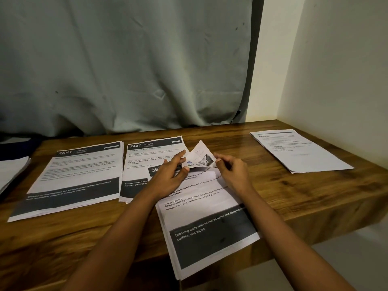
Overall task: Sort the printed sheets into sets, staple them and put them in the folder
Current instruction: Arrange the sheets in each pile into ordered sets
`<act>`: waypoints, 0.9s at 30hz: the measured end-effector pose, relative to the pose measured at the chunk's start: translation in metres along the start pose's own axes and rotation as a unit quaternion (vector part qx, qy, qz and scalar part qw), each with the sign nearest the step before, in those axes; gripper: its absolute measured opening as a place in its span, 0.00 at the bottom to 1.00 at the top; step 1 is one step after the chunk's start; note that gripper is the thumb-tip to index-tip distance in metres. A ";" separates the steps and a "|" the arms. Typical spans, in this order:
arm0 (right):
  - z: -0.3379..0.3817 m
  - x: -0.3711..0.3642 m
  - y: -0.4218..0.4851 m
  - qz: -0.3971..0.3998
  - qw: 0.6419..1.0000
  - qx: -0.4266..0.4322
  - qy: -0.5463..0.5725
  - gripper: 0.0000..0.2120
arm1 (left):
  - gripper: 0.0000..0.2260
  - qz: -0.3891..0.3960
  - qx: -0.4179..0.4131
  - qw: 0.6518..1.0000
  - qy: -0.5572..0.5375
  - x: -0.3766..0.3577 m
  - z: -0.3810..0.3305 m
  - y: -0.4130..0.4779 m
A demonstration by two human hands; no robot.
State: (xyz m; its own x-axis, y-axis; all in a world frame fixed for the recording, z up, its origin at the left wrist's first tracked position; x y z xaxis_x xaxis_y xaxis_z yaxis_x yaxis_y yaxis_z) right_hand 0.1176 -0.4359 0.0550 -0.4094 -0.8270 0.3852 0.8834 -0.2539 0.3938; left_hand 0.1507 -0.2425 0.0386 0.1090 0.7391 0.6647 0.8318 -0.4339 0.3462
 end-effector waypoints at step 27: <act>-0.008 0.000 0.003 0.000 0.990 -0.040 0.139 0.08 | 0.16 -0.032 -0.053 0.998 0.026 0.009 -0.013 -0.002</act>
State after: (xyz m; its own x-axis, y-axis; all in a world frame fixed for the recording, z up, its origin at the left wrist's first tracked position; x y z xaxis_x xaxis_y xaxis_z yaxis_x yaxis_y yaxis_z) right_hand 0.1221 -0.4410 0.0500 -0.3414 -0.9299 0.1364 0.9028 -0.2841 0.3230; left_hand 0.1433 -0.2414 0.0526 0.0255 0.7404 0.6717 0.7741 -0.4398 0.4553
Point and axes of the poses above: each hand's wrist, its own y-axis towards the middle knuckle, its own x-axis out of the back of the hand, z = x × y, the point moved 10 cm from there along y, towards the middle knuckle, and after that the axes turned 3 degrees about -x, right-handed, at the moved point
